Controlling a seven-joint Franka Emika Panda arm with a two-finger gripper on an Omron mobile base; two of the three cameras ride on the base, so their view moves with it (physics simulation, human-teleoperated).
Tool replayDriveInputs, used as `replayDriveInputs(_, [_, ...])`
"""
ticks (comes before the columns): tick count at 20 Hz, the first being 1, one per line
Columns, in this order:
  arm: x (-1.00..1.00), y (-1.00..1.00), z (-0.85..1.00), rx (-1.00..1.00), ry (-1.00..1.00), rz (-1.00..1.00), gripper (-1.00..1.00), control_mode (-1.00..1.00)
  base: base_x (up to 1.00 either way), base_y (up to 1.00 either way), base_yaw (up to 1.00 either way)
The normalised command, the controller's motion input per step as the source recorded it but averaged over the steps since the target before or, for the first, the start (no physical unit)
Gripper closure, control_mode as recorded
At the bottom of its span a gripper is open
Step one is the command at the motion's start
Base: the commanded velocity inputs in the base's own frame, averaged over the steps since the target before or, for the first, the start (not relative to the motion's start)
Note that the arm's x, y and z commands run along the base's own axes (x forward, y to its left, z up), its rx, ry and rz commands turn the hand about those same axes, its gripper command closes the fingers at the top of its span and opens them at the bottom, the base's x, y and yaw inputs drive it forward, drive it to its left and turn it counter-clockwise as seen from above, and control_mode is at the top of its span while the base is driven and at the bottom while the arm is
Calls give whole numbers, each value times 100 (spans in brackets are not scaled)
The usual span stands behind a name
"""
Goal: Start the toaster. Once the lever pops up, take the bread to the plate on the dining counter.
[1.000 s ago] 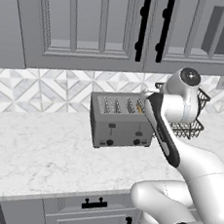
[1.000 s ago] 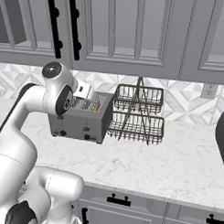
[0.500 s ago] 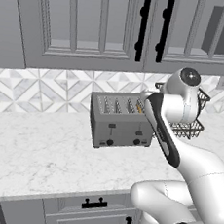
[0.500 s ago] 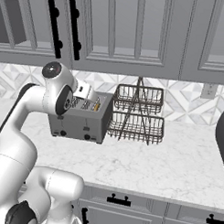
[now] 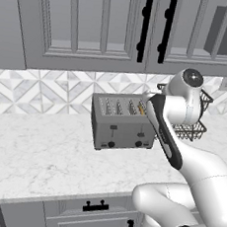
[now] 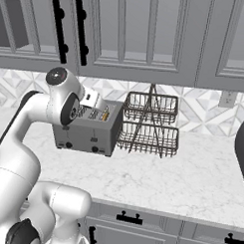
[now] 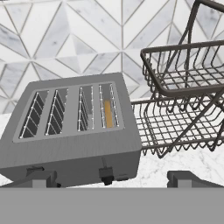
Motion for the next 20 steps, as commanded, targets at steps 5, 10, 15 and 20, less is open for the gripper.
replayDriveInputs(5, [0,0,0,0,0,0,-100,-100,0,0,0])
replayDriveInputs(10, [0,0,0,0,0,0,-100,-100,0,0,0])
replayDriveInputs(15, [0,0,0,0,0,0,-100,-100,0,0,0])
replayDriveInputs(20, [0,0,0,0,0,0,-100,-100,0,0,0])
